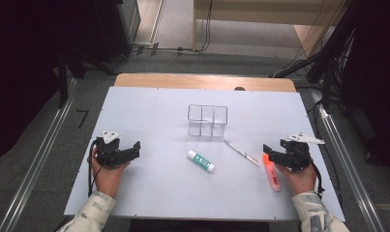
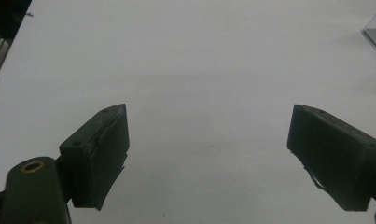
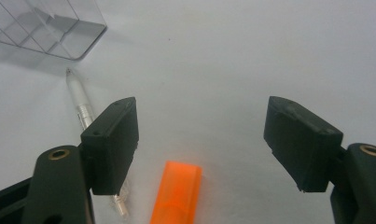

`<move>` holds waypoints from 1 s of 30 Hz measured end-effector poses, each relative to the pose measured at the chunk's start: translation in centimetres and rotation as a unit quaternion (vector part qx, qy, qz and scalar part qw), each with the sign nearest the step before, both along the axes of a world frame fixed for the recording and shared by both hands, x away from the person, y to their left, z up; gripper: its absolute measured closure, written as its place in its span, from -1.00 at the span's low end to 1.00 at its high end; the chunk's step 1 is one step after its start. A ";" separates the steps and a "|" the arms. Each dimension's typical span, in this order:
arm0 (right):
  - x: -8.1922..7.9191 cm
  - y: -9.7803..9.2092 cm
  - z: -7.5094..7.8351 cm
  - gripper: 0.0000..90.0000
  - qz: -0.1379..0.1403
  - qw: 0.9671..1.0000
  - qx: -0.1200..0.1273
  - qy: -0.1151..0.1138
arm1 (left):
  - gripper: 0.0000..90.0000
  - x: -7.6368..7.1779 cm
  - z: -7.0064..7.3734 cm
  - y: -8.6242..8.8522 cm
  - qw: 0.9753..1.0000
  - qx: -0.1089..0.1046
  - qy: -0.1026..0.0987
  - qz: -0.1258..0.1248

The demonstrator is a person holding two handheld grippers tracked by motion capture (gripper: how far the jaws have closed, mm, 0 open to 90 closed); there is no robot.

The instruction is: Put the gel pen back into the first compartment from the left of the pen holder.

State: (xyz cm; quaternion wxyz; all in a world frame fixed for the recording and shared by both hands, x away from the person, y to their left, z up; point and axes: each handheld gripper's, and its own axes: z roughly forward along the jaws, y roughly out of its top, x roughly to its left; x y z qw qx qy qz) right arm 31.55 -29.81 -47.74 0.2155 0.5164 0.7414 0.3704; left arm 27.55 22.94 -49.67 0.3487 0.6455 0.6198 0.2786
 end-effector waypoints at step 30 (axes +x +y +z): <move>0.8 1.9 -0.2 -0.40 0.031 1.000 0.002 0.006 | -0.70 0.1 -0.1 -0.1 1.000 0.001 0.000 0.004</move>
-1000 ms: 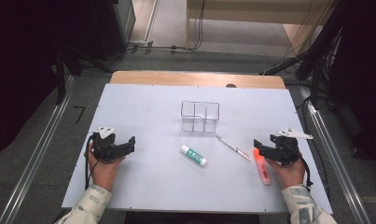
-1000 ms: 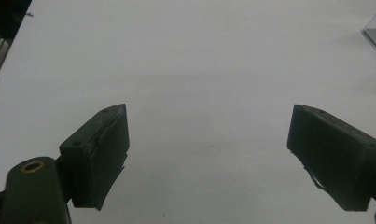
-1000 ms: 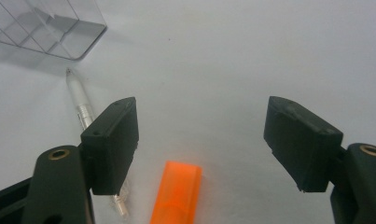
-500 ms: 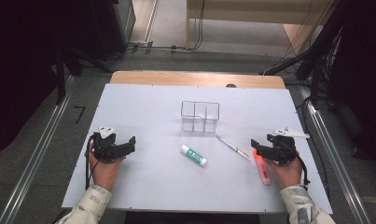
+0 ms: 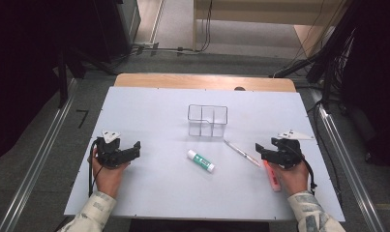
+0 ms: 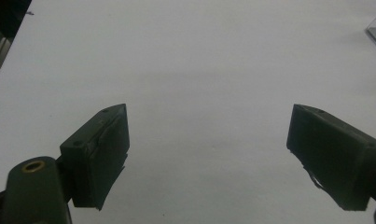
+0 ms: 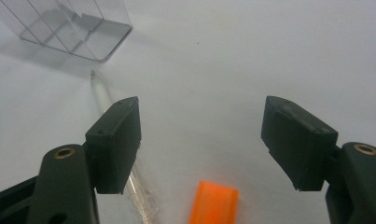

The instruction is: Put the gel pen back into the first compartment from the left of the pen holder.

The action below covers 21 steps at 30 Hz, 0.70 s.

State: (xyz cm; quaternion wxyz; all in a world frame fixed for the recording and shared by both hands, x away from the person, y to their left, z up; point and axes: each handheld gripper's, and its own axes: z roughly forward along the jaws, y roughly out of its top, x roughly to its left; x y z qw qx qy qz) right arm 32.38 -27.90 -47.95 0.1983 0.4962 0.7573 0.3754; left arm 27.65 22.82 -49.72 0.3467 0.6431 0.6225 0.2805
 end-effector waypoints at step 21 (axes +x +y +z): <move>0.4 2.2 0.0 -0.38 0.024 1.000 -0.004 0.002 | -0.69 0.1 -0.1 0.0 1.000 0.008 0.000 0.003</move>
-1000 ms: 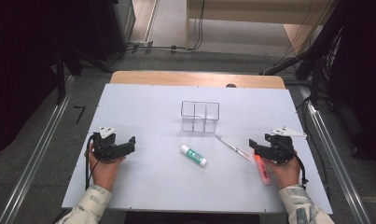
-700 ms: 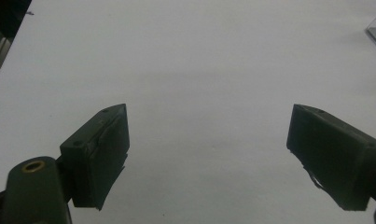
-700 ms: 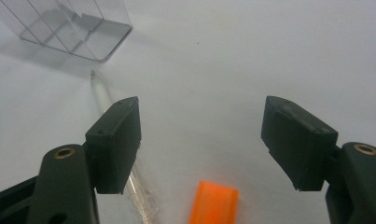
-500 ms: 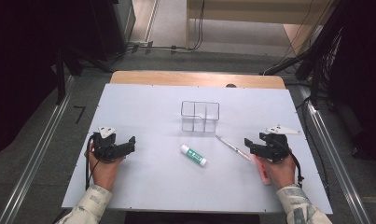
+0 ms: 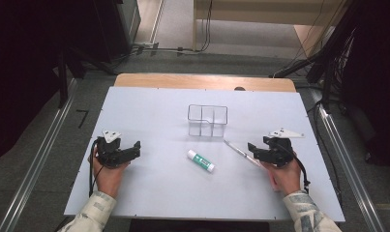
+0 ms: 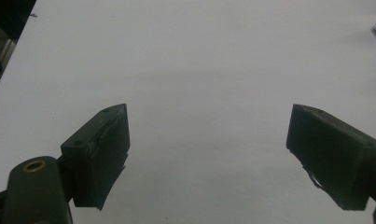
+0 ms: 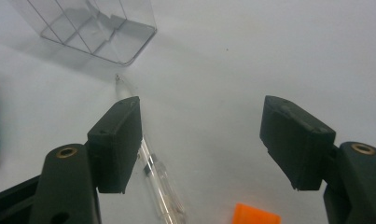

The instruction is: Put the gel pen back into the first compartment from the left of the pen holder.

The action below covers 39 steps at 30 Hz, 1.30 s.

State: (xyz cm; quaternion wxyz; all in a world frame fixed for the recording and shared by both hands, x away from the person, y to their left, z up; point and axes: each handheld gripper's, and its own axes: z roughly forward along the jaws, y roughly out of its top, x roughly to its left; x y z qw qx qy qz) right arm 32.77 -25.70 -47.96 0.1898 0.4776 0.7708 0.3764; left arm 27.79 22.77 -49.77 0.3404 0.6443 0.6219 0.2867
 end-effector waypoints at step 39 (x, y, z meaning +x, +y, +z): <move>1.3 5.0 -1.2 -0.23 0.038 0.999 -0.019 0.006 | -0.69 0.2 -0.1 -0.1 1.000 -0.004 -0.001 0.001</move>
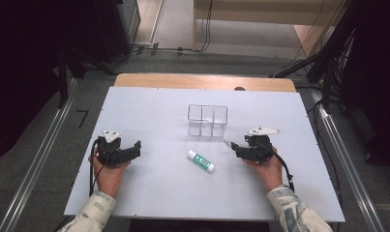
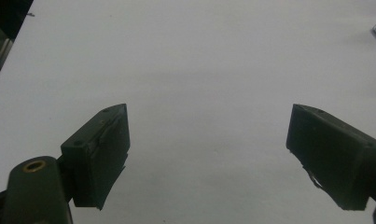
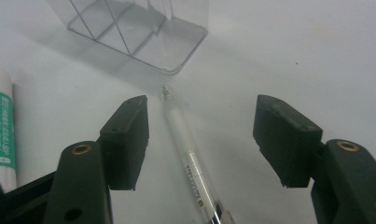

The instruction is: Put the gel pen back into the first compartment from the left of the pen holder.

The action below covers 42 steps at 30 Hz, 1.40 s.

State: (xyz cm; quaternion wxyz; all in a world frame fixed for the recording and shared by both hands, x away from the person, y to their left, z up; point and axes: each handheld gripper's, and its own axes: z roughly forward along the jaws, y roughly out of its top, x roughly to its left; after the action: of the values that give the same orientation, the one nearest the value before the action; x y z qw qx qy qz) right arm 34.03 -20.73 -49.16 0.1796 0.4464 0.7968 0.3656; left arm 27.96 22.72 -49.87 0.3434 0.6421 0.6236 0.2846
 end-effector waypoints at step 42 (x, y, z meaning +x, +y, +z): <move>0.1 2.1 -1.6 0.63 0.022 0.998 -0.057 0.006 | -0.67 -0.1 0.1 0.0 1.000 -0.001 -0.001 -0.002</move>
State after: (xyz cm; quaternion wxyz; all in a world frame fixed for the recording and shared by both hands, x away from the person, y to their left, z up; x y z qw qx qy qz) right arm 34.17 -18.62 -50.76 0.1920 0.4200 0.8268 0.3211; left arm 27.89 22.71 -49.80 0.3455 0.6427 0.6220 0.2841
